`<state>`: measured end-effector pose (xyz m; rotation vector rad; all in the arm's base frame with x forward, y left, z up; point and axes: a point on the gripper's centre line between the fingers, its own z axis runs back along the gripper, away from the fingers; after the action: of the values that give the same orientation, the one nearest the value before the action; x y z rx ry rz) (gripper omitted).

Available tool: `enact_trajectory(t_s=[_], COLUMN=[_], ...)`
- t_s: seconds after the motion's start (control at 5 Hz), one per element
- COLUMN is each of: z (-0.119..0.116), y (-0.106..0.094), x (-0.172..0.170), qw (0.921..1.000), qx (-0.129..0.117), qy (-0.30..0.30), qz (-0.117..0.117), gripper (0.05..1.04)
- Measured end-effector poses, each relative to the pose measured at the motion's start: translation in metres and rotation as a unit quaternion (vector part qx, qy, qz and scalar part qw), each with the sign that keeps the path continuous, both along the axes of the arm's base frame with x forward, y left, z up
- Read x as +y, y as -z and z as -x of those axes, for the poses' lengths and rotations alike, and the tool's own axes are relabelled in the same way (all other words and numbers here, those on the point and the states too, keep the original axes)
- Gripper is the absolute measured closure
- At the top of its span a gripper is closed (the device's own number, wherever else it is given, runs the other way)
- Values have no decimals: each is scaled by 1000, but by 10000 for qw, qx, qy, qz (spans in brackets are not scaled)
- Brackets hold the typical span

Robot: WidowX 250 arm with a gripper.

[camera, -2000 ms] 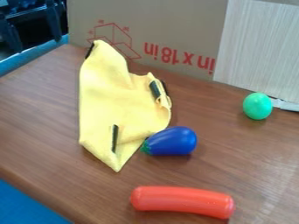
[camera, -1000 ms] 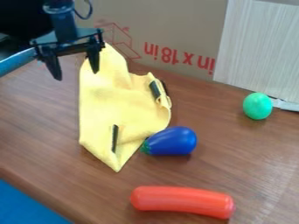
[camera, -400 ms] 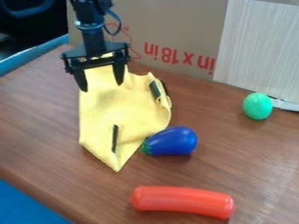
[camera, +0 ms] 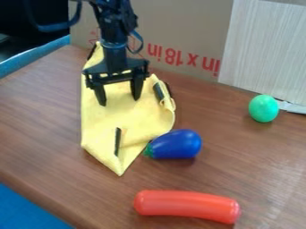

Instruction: Move the cloth to the bottom left of the table

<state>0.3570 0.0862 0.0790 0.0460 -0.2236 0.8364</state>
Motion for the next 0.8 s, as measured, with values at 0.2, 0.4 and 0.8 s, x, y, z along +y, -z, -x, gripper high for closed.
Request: enact_trajectory(t_s=[0.2,0.4,0.8], z=[-6,-12,2], y=[13,14,16], x=[-5,-3,17], qw=[10000,9997,9993], qx=[2,-173,-357], qy=[3,-19,-12], qz=[-94,-164,-120], gripper=[84,82,84])
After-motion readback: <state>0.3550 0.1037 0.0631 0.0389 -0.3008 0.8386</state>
